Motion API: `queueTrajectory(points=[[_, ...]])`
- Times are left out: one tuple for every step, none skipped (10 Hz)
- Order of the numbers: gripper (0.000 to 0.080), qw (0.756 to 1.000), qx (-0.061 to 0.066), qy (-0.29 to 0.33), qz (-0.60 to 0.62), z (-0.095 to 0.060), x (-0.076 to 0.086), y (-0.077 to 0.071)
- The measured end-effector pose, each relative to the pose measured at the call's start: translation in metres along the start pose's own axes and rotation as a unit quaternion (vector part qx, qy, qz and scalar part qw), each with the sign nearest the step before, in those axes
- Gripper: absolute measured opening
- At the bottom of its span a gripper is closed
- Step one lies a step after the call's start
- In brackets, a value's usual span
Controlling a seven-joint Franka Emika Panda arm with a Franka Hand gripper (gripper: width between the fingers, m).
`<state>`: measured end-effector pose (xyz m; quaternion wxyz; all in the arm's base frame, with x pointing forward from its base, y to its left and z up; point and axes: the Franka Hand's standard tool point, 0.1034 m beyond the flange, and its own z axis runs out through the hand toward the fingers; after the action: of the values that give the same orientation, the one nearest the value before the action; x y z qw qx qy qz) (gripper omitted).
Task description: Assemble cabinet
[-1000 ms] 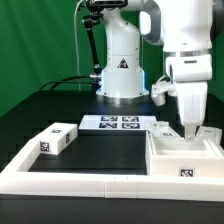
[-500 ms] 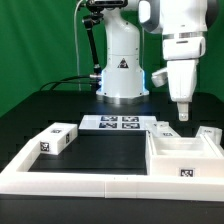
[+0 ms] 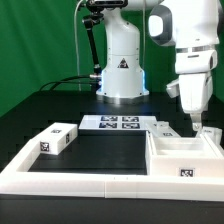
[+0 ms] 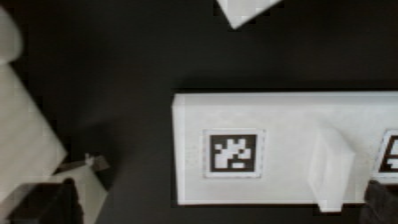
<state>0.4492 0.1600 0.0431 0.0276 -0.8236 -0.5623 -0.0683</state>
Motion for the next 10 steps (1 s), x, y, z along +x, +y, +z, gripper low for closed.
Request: queueTrajectory(points=[[0.0797, 1.0, 0.004, 0.002, 0.001, 0.007, 0.0, -0.002], [0.0797, 1.0, 0.005, 0.001, 0.002, 0.008, -0.001, -0.002], [0.0797, 1.0, 0.005, 0.001, 0.002, 0.008, -0.001, -0.002], [0.0797, 1.0, 0.005, 0.001, 0.002, 0.008, -0.001, -0.002], [0.0797, 1.0, 0.005, 0.002, 0.005, 0.008, 0.0, -0.003], [0.0797, 1.0, 0.005, 0.004, 0.012, 0.01, 0.005, -0.008], [0.0797, 1.0, 0.003, 0.013, 0.019, 0.014, 0.014, -0.015], [0.0797, 1.0, 0.005, 0.016, 0.016, 0.019, 0.019, -0.023], [0.0797, 1.0, 0.008, 0.015, 0.015, 0.022, 0.019, -0.026], [0.0797, 1.0, 0.009, 0.014, 0.014, 0.024, 0.017, -0.027]])
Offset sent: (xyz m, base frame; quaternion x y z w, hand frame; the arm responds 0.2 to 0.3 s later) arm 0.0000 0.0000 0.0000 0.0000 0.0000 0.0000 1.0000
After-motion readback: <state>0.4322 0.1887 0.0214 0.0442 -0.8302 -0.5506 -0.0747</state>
